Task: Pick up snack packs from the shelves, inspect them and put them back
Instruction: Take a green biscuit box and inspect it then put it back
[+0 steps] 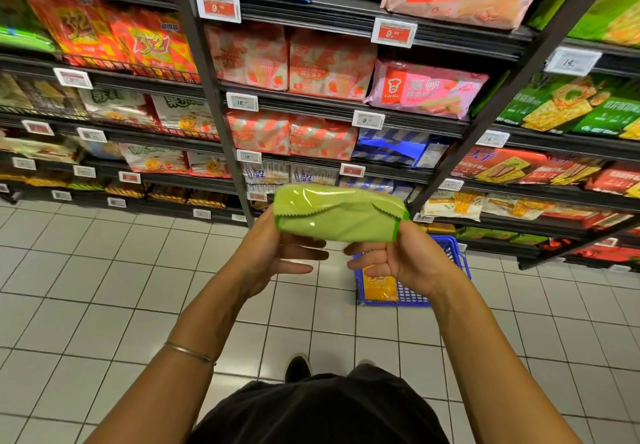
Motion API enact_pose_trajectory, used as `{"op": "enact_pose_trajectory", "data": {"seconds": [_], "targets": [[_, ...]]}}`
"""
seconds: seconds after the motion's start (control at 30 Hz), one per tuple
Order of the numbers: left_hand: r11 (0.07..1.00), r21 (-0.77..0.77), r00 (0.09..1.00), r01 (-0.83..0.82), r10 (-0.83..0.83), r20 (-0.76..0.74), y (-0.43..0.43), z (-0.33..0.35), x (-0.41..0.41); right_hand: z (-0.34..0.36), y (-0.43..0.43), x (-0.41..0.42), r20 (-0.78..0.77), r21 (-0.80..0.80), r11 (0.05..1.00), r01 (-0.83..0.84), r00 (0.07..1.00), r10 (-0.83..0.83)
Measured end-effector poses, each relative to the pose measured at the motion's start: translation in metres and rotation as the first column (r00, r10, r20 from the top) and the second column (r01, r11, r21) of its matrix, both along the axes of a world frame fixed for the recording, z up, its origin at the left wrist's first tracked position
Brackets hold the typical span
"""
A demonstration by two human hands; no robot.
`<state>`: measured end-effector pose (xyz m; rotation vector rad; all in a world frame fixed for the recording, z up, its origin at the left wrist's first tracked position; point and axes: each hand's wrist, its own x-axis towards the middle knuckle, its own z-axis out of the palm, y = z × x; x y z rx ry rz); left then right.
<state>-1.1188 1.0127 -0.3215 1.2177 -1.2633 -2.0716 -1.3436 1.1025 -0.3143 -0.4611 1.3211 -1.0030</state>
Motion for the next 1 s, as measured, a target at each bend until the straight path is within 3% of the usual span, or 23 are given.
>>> {"op": "enact_pose_trajectory", "data": {"seconds": [0.3, 0.4, 0.57, 0.63, 0.8, 1.0], "targets": [[0.999, 0.045, 0.999, 0.006, -0.008, 0.048, -0.004, -0.002, -0.001, -0.01, -0.007, -0.005, 0.0, 0.007, 0.998, -0.06, 0.998, 0.06], [0.995, 0.093, 0.998, -0.041, 0.045, -0.045, -0.004, 0.0, 0.0, -0.011, -0.008, -0.003, 0.034, -0.045, 0.999, -0.018, 0.999, 0.019], [0.943, 0.299, 0.956, -0.145, 0.212, -0.205, -0.002, 0.008, -0.009, -0.015, -0.011, 0.0, 0.095, -0.186, 0.981, 0.045, 0.995, -0.028], [0.971, 0.202, 0.966, -0.124, 0.164, -0.197, -0.003, 0.005, -0.009, -0.013, -0.012, 0.0, 0.127, -0.186, 0.978, 0.098, 0.989, -0.075], [0.99, -0.058, 0.984, -0.128, 0.119, -0.133, 0.002, 0.009, -0.012, -0.003, -0.013, 0.01, -0.071, -0.201, 0.979, 0.036, 0.996, -0.052], [0.969, -0.244, 0.984, 0.031, -0.072, -0.162, 0.004, 0.015, -0.013, 0.008, -0.014, 0.023, 0.041, -0.264, 0.963, 0.053, 0.998, -0.044]]}}
